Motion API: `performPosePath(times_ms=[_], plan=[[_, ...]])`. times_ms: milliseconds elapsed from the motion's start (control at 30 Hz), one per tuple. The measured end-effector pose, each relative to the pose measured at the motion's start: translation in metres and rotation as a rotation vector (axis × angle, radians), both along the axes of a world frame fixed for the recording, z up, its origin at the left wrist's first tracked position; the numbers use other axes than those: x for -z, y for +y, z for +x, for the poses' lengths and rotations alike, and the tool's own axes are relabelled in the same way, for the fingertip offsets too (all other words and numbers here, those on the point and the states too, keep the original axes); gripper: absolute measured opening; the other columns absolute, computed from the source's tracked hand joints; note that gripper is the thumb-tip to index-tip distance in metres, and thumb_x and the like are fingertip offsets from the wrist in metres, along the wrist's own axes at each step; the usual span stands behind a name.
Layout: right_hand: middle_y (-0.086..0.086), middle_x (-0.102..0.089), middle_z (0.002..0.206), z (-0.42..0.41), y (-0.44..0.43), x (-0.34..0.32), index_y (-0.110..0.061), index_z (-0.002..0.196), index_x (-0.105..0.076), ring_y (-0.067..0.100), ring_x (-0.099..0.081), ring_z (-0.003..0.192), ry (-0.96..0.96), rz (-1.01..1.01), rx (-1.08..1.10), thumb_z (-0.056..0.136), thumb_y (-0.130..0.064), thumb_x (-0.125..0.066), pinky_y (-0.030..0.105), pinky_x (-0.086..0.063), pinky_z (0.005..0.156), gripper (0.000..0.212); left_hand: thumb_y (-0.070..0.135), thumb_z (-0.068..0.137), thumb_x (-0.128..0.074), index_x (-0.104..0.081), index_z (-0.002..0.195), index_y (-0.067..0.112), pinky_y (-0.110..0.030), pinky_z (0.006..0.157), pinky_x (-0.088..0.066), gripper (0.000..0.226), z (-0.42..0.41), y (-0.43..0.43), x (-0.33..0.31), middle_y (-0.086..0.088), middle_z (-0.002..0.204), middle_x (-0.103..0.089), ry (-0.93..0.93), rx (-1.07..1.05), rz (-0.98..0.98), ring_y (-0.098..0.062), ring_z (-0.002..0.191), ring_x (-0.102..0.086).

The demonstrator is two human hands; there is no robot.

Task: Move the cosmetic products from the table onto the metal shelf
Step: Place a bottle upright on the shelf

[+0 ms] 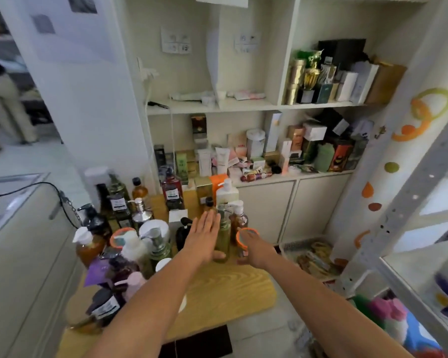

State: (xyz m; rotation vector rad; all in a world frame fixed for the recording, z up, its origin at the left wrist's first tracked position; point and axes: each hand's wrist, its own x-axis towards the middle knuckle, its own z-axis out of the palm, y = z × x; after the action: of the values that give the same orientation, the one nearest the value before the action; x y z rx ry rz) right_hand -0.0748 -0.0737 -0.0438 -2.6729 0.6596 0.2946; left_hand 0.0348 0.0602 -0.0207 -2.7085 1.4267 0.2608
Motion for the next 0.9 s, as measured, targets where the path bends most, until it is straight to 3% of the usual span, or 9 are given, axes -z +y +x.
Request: performPosePath(times_ms=[100, 200, 300, 400, 467, 533, 667, 900], plan=[[0.006, -0.029, 0.153, 0.027, -0.008, -0.004, -0.019, 0.150, -0.013, 0.026, -0.032, 0.138, -0.064, -0.009, -0.057, 0.074, -0.040, -0.076, 0.038, -0.033, 0.111, 0.101, 0.053, 0.089, -0.056, 0.020, 0.150, 0.011, -0.041, 0.117, 0.009, 0.106, 0.019, -0.008, -0.009, -0.011, 0.157, 0.025, 0.026, -0.074, -0.067, -0.026, 0.146, 0.020], [0.005, -0.034, 0.150, 0.046, -0.016, -0.004, -0.023, 0.148, -0.018, 0.027, -0.039, 0.133, -0.098, 0.021, -0.053, 0.073, -0.038, -0.077, 0.042, -0.039, 0.106, 0.097, 0.047, 0.090, -0.058, 0.019, 0.150, 0.011, -0.041, 0.118, 0.007, 0.104, 0.030, -0.020, -0.014, -0.009, 0.158, 0.024, 0.039, -0.111, -0.104, -0.024, 0.146, 0.019], [0.006, -0.045, 0.141, 0.060, -0.027, -0.003, -0.022, 0.136, -0.033, 0.027, -0.047, 0.124, -0.111, 0.030, -0.040, 0.076, -0.033, -0.074, 0.042, -0.044, 0.100, 0.074, 0.038, 0.089, -0.063, 0.015, 0.151, 0.012, -0.040, 0.121, 0.002, 0.103, 0.038, -0.034, -0.016, -0.007, 0.160, 0.016, 0.036, -0.108, -0.133, -0.023, 0.148, 0.012], [0.008, -0.045, 0.140, 0.070, -0.036, -0.004, -0.017, 0.139, -0.032, 0.030, -0.045, 0.126, -0.079, 0.028, -0.082, 0.074, -0.034, -0.076, 0.041, -0.041, 0.101, 0.081, 0.030, 0.089, -0.065, 0.005, 0.153, 0.013, -0.040, 0.118, -0.021, 0.097, 0.041, -0.047, -0.018, -0.008, 0.161, -0.009, 0.070, -0.079, -0.114, -0.026, 0.146, -0.016], [0.008, -0.044, 0.143, 0.076, -0.040, -0.004, -0.015, 0.143, -0.030, 0.030, -0.043, 0.128, -0.056, 0.022, -0.107, 0.072, -0.037, -0.078, 0.040, -0.039, 0.103, 0.088, 0.025, 0.089, -0.064, -0.007, 0.153, 0.014, -0.041, 0.103, -0.043, 0.086, 0.042, -0.054, -0.019, -0.010, 0.152, -0.034, 0.126, -0.106, -0.122, -0.028, 0.131, -0.044], [0.007, -0.047, 0.140, 0.081, -0.042, -0.002, -0.015, 0.141, -0.035, 0.027, -0.047, 0.126, -0.039, 0.036, -0.124, 0.070, -0.039, -0.079, 0.040, -0.041, 0.102, 0.087, 0.025, 0.090, -0.063, -0.025, 0.146, 0.016, -0.041, 0.091, -0.050, 0.069, 0.043, -0.059, -0.020, -0.011, 0.136, -0.052, 0.162, -0.148, -0.159, -0.027, 0.116, -0.056], [0.005, -0.057, 0.129, 0.084, -0.043, 0.002, -0.017, 0.133, -0.047, 0.025, -0.054, 0.117, 0.002, 0.100, -0.125, 0.070, -0.035, -0.079, 0.038, -0.046, 0.098, 0.073, 0.031, 0.089, -0.065, -0.040, 0.130, 0.014, -0.039, 0.086, -0.050, 0.052, 0.044, -0.064, -0.022, -0.011, 0.122, -0.058, 0.232, -0.198, -0.230, -0.028, 0.108, -0.059], [0.007, -0.054, 0.133, 0.076, -0.039, 0.000, -0.017, 0.137, -0.043, 0.026, -0.052, 0.120, 0.004, 0.174, -0.106, 0.071, -0.028, -0.079, 0.039, -0.044, 0.101, 0.076, 0.022, 0.086, -0.068, -0.053, 0.112, 0.017, -0.042, 0.084, -0.053, 0.030, 0.036, -0.064, -0.022, -0.007, 0.111, -0.065, 0.241, -0.197, -0.310, -0.026, 0.100, -0.062]])
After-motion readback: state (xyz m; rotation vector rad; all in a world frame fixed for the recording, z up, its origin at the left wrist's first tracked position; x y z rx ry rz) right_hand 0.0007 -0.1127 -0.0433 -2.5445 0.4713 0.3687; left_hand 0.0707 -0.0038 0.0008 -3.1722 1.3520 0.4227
